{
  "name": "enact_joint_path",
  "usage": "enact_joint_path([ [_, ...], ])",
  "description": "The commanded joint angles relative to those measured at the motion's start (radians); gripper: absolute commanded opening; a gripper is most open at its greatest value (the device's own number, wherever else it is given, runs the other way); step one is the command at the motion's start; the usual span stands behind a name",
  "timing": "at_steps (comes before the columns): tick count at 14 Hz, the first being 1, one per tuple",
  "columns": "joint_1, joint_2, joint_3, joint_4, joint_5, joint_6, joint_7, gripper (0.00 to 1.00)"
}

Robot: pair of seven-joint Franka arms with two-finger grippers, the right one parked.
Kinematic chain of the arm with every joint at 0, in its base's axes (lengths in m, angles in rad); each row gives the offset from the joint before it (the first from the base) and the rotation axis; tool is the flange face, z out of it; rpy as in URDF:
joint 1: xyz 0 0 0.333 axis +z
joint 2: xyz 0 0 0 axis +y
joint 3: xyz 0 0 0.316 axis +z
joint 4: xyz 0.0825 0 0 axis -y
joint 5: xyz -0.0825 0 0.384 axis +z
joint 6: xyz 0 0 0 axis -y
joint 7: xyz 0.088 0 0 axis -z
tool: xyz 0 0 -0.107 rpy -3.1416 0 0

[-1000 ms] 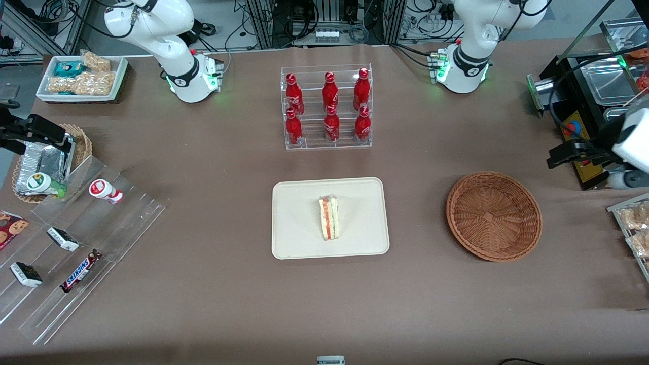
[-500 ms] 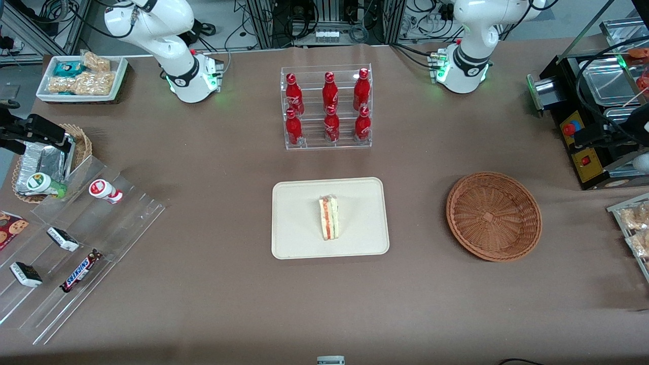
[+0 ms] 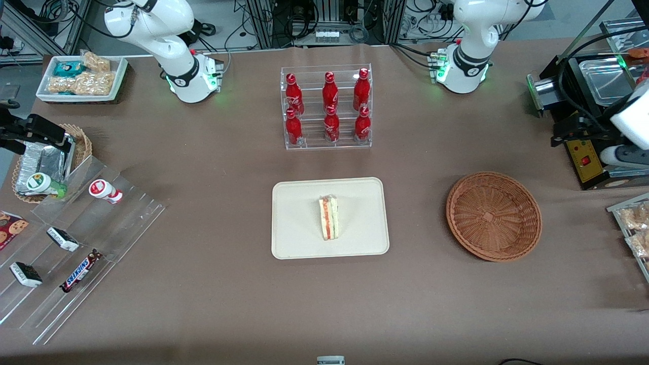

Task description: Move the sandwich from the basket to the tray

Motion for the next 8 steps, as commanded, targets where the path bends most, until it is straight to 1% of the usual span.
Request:
enact_joint_path([
  [1,-0.026,-0.02,-0.004,0.004,0.013,0.006,-0.016,1.0],
  [3,-0.026,-0.036,-0.006,0.003,0.015,0.01,-0.065,1.0],
  [8,-0.027,-0.034,-0.006,-0.003,0.01,0.033,-0.059,1.0],
])
